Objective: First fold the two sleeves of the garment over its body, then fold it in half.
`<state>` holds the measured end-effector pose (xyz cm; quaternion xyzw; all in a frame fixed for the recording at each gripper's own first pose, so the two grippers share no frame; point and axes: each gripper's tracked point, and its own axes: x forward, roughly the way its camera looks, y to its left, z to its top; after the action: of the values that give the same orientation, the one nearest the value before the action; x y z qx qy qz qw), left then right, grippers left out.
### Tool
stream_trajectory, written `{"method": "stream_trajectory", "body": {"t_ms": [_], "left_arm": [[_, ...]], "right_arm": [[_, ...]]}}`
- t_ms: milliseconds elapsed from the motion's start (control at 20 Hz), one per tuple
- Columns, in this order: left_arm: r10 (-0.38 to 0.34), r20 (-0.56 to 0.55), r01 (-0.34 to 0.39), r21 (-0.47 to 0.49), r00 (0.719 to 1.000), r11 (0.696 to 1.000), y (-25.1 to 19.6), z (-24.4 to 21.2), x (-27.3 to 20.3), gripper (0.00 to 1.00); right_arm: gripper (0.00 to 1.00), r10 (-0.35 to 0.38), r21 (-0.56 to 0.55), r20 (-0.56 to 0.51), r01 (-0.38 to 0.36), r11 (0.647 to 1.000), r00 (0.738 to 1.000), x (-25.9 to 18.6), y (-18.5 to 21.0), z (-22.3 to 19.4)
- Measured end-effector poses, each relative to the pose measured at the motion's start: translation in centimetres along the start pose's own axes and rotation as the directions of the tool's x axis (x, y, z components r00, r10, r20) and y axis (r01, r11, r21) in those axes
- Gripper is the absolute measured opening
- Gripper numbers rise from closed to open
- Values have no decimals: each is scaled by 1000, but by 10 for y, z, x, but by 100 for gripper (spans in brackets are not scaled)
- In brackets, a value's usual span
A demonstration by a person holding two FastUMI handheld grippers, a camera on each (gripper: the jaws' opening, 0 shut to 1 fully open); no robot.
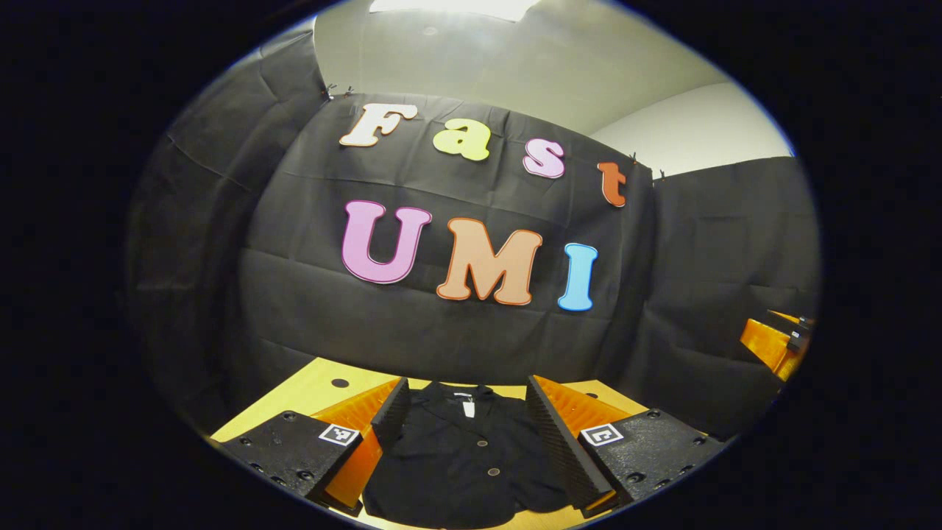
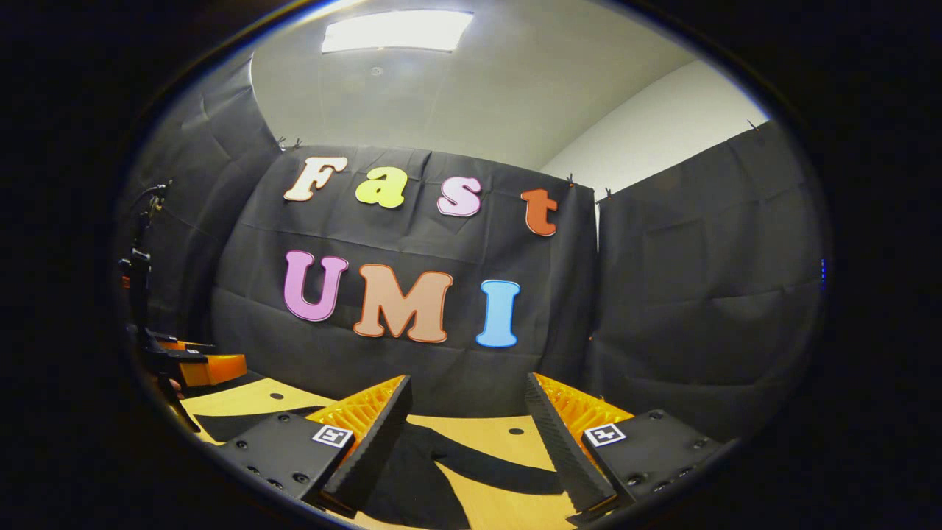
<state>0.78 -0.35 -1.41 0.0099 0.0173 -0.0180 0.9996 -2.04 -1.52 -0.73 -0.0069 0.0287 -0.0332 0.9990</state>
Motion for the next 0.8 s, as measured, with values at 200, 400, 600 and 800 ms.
{"method": "stream_trajectory", "body": {"t_ms": [200, 400, 600, 800], "left_arm": [[-26, -2, 26, -6, 1000, 1000, -2, -3, 3, 92], [2, -8, -2, -4, 1000, 1000, 10, -4, -5, 93], [50, 18, -50, 17, 999, 999, 25, 4, -20, 92], [70, -31, -69, 30, 997, 997, 33, -11, -33, 93]], "right_arm": [[100, -25, 7, -30, 25, 1000, 999, -11, -2, -9], [100, -13, 18, -30, 14, 1000, 999, -16, 5, -11], [100, 11, 54, -38, -8, 999, 999, -13, 9, -16], [98, 30, 110, -59, -24, 994, 998, -11, 16, -22]]}}
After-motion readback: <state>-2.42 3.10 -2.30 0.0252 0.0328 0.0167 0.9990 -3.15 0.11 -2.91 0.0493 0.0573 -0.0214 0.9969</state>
